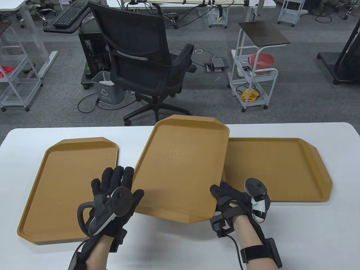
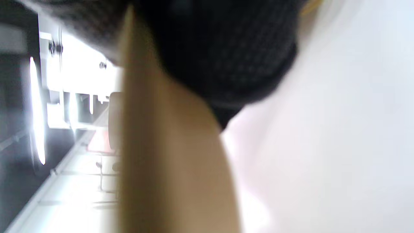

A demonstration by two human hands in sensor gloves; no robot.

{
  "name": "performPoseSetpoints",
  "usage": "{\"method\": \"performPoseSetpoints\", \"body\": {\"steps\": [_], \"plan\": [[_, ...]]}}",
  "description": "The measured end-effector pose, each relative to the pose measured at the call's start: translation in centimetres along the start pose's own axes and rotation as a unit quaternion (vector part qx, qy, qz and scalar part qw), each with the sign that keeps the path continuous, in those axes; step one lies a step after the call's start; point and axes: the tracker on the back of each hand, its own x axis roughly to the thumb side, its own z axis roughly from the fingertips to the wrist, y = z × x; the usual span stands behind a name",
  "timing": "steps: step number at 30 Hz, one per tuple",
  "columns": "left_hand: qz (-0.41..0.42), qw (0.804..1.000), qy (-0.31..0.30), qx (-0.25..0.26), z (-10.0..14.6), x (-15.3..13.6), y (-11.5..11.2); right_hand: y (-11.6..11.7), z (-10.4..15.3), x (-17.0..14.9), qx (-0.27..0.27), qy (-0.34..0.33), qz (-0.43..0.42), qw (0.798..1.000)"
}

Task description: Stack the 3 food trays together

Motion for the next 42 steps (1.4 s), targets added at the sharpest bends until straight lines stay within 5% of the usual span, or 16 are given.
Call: {"method": "performPoseSetpoints", "body": {"steps": [21,35,42], "plan": [[-0.004,1.000,0.004,-0.019,-0.3,-0.2,-0.4,-8.6,0.0,-4.3,-0.225,0.079,-0.211,0.948],[-0.009,1.000,0.005,-0.029,-0.4,-0.1,-0.5,-8.2,-1.5,-6.8,-0.231,0.125,-0.243,0.934],[-0.010,0.999,0.006,-0.032,-0.4,-0.1,-0.5,-8.6,-1.6,-7.4,-0.242,0.144,-0.138,0.950]]}}
